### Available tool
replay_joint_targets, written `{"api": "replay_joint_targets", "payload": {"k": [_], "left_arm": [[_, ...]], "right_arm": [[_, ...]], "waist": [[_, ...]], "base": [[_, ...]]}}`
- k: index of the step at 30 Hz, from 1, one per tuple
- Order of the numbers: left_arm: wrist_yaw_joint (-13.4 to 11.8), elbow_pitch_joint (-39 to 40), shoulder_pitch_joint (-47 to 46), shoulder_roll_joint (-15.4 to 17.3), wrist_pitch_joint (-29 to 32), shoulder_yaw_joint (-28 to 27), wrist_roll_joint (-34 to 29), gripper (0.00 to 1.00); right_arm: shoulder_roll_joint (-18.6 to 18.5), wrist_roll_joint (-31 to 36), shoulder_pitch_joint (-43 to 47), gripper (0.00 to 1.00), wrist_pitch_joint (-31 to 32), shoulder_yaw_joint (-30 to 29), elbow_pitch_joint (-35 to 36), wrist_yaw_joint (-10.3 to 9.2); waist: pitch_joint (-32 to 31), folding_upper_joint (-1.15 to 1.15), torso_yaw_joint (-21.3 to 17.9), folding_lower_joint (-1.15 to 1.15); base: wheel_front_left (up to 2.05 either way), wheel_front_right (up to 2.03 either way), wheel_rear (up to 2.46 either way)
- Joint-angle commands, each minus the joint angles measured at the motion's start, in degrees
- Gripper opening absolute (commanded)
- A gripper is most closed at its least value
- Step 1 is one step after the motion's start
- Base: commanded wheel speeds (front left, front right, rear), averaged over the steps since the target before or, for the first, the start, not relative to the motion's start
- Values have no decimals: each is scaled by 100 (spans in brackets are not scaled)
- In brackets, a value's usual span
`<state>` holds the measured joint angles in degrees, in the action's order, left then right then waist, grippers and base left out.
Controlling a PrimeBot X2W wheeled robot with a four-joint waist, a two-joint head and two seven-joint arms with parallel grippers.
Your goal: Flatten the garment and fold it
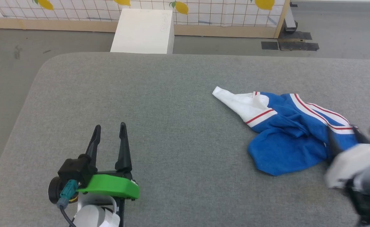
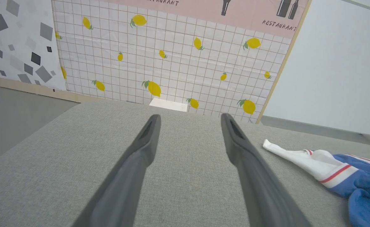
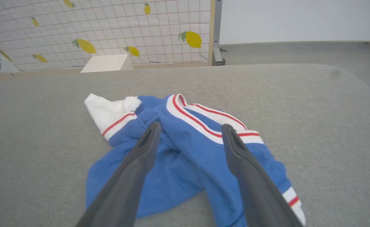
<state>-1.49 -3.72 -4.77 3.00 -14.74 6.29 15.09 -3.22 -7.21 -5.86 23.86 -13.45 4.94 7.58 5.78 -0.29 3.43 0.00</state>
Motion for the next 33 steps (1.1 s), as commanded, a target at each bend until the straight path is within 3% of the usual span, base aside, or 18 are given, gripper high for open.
{"api": "replay_joint_targets", "payload": {"k": [1, 7, 15, 22, 23, 24, 26, 33], "left_arm": [[25, 8, 29, -12, -26, 5, -88, 100], [50, 68, -176, -13, -26, 76, -111, 100], [51, 100, -451, -13, -26, 144, -127, 100], [20, 100, -551, -13, -26, 171, -99, 100], [15, 97, -555, -13, -26, 169, -98, 100], [9, 94, -558, -13, -26, 165, -95, 100], [-2, 91, -552, -13, -26, 152, -92, 100], [-16, 27, -467, -13, -26, 111, -113, 100]], "right_arm": [[-34, 1, -80, 100, -108, 225, 21, -9], [-369, 3, -956, 100, -250, 1138, -731, -9], [-449, -5, -2382, 100, 868, 1472, -2390, -9], [-496, -11, -3005, 100, 1540, 1703, -3218, -9], [-512, -43, -3044, 73, 1570, 1746, -3267, -9], [-536, -79, -3082, 40, 1575, 1815, -3301, -9], [-573, -136, -3121, 0, 1488, 1928, -3294, -9], [-808, -450, -2870, 0, 967, 2777, -2828, -9]], "waist": [[38, 29, 1, 0], [349, 29, 73, 0], [845, 29, 298, 0], [1051, 29, 451, 0], [1059, 29, 460, 0], [1064, 29, 469, 0], [1060, 29, 469, 0], [805, 29, 421, 0]], "base": [[0, 0, 0], [0, 0, 0], [0, 0, 0], [0, 0, 0], [0, 0, 0], [0, 0, 0], [0, 0, 0], [0, 0, 0]]}}
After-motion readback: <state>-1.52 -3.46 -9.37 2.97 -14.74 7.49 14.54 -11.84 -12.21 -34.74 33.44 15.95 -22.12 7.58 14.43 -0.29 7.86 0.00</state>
